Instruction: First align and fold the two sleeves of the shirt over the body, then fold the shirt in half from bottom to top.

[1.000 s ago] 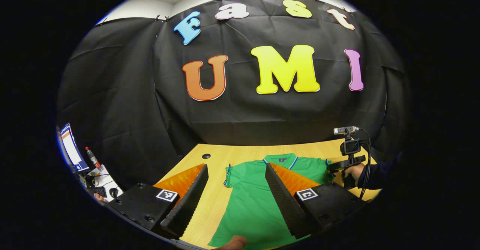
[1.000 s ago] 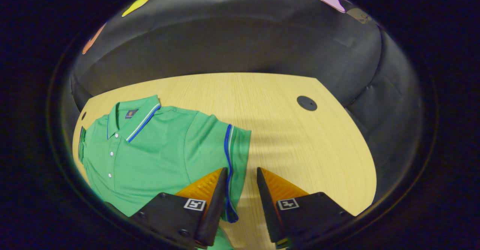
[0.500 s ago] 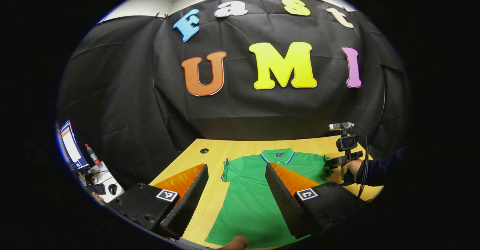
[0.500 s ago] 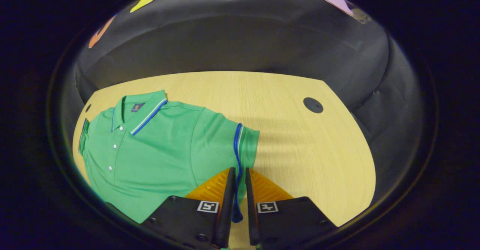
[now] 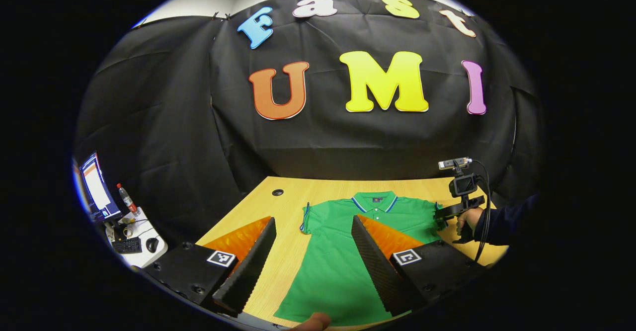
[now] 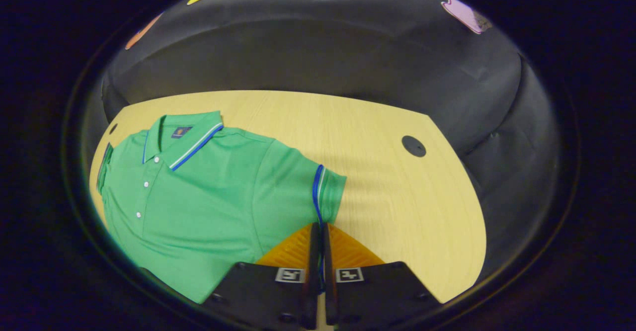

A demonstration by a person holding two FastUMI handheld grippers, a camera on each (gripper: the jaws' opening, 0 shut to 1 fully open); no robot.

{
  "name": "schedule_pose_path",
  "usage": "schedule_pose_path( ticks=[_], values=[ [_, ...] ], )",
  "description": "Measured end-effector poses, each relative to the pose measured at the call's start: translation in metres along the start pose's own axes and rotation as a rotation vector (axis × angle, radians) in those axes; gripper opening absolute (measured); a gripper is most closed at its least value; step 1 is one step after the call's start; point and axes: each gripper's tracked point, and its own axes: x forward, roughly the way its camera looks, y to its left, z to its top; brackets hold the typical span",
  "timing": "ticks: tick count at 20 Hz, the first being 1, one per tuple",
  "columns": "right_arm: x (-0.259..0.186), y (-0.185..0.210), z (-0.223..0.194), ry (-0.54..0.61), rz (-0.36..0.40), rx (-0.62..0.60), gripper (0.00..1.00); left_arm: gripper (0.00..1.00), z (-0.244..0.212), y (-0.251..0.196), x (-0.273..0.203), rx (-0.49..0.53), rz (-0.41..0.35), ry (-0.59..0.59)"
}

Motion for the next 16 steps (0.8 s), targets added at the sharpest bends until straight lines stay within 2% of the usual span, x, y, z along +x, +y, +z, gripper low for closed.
schedule_pose_path(
  ticks=[1,10,15,16],
  values=[
    [-0.002,0.000,0.003,-0.010,0.003,0.004,0.06,0.99,0.000,0.001,0.000,-0.005,-0.002,0.003],
    [-0.032,0.014,0.045,-0.137,0.008,-0.067,0.06,0.99,-0.004,0.011,0.001,-0.039,-0.002,0.005],
    [-0.052,0.061,0.071,-0.218,0.081,-0.131,0.03,0.99,-0.007,0.017,-0.001,-0.046,0.002,0.012],
    [-0.054,0.073,0.071,-0.225,0.101,-0.147,0.06,0.99,-0.008,0.022,-0.002,-0.047,0.009,0.012]
  ],
)
